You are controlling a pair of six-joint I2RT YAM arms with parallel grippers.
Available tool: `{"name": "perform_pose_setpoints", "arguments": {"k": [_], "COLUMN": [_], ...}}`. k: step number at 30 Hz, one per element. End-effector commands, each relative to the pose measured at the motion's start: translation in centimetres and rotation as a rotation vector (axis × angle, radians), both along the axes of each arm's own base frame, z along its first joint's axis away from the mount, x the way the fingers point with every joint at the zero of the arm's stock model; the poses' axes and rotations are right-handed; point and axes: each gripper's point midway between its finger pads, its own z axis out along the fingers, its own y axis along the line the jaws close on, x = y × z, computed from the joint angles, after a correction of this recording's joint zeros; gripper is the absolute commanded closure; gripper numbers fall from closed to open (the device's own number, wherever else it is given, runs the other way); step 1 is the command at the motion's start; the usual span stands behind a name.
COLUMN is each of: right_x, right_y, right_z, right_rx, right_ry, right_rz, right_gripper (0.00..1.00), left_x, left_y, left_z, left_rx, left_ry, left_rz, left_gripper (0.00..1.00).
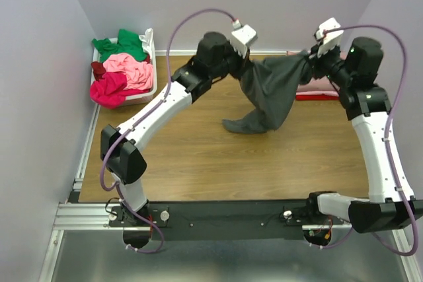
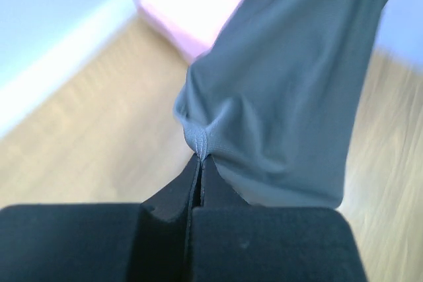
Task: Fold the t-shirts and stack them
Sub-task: Flatten the tshirt out
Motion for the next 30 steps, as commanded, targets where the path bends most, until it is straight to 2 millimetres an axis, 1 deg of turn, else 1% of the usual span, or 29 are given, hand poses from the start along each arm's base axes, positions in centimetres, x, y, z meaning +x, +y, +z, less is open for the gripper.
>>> {"name": "perform_pose_setpoints", "arguments": {"k": [1,2,3,5,6,7,8,9,10,11,12,13,14,15,16,17,18,19,20,21,22,23,24,25,26,27,28,29,30], "right_x": [1.3,1.4,1.4,1.0,0.4,-0.1,-0.5,-1.5,-2.1,-3.5,-4.6,-7.4,-8.1,-11.6,-13.5,-15.7,-18.0,-20.3,-21.2,-22.7,-23.4,-24.9,-24.4,-24.6,-25.3,-25.2,-25.6,-26.3,-26.2], "right_y": [-1.8,-2.0,-2.3,-2.1,-2.0,-1.7,-1.1,-0.5,0.3,2.6,3.9,6.7,6.7,8.7,9.4,10.6,11.6,13.0,13.4,13.6,13.8,14.2,14.7,15.0,15.6,16.1,16.4,16.8,17.0], "right_z": [5.6,7.1,9.5,12.2,14.5,15.5,16.2,17.0,16.5,15.8,14.7,11.5,9.2,6.6,4.6,1.0,-1.0,-2.9,-4.6,-8.1,-9.6,-12.6,-13.6,-14.9,-16.8,-18.5,-19.3,-20.1,-20.3], "right_rx": [-0.05,-0.053,-0.048,-0.022,-0.005,0.009,0.028,0.031,0.03,0.019,0.022,0.026,0.043,0.057,0.086,0.085,0.129,0.147,0.143,0.175,0.174,0.154,0.127,0.106,0.039,0.003,-0.031,-0.091,-0.109], "right_ry": [-0.123,-0.154,-0.205,-0.259,-0.307,-0.326,-0.336,-0.34,-0.316,-0.298,-0.262,-0.173,-0.083,-0.019,0.029,0.067,0.12,0.168,0.191,0.289,0.317,0.396,0.387,0.425,0.481,0.502,0.516,0.526,0.526], "right_rz": [-0.078,-0.091,-0.106,-0.102,-0.097,-0.086,-0.05,-0.015,0.041,0.195,0.286,0.509,0.509,0.723,0.814,0.933,1.021,1.111,1.144,1.172,1.195,1.228,1.229,1.226,1.221,1.222,1.237,1.261,1.262], "right_gripper": [0.99,0.99,1.0,0.99,1.0,0.99,0.99,1.0,1.0,0.99,1.0,1.0,0.99,1.0,1.0,1.0,0.99,1.0,1.0,0.95,0.89,0.79,0.78,0.77,0.75,0.67,0.6,0.44,0.35], "left_x": [1.8,2.3,2.2,2.1,2.0,1.5,1.9,1.8,1.9,2.2,2.4,2.3,2.3,2.9,2.5,2.4,1.8,1.4,0.6,-1.1,-2.3,-4.4,-5.7,-6.2,-7.3,-8.4,-8.9,-9.4,-9.9], "left_y": [1.5,1.4,1.5,1.6,1.9,2.8,3.4,4.0,4.8,6.6,7.5,9.1,10.5,12.0,13.6,14.7,15.6,17.7,18.3,18.9,19.1,19.5,20.1,20.4,21.0,21.7,22.0,22.3,22.4], "left_z": [10.0,11.0,14.2,16.7,17.8,19.9,18.8,19.3,18.9,16.8,15.5,12.5,14.0,9.0,7.9,5.6,0.7,-0.8,-2.6,-6.3,-7.4,-8.3,-7.1,-8.4,-7.2,-5.7,-5.1,-4.4,-3.8], "left_rx": [-0.098,-0.111,-0.157,-0.196,-0.216,-0.252,-0.223,-0.233,-0.22,-0.168,-0.146,-0.105,-0.136,-0.1,-0.1,-0.096,-0.061,-0.069,-0.068,-0.057,-0.048,-0.068,-0.105,-0.083,-0.113,-0.137,-0.151,-0.174,-0.193], "left_ry": [-0.196,-0.213,-0.264,-0.305,-0.328,-0.371,-0.381,-0.409,-0.417,-0.409,-0.396,-0.361,-0.381,-0.293,-0.27,-0.21,-0.109,-0.033,0.03,0.138,0.164,0.203,0.19,0.223,0.196,0.165,0.156,0.152,0.141], "left_rz": [0.104,0.113,0.12,0.123,0.134,0.149,0.18,0.202,0.227,0.275,0.29,0.332,0.353,0.354,0.365,0.383,0.371,0.41,0.416,0.405,0.389,0.388,0.403,0.409,0.429,0.442,0.454,0.466,0.463], "left_gripper": [1.0,1.0,1.0,1.0,1.0,1.0,1.0,1.0,1.0,1.0,1.0,1.0,1.0,1.0,1.0,1.0,0.96,0.88,0.77,0.57,0.49,0.25,0.21,0.19,0.16,0.15,0.14,0.14,0.14]}}
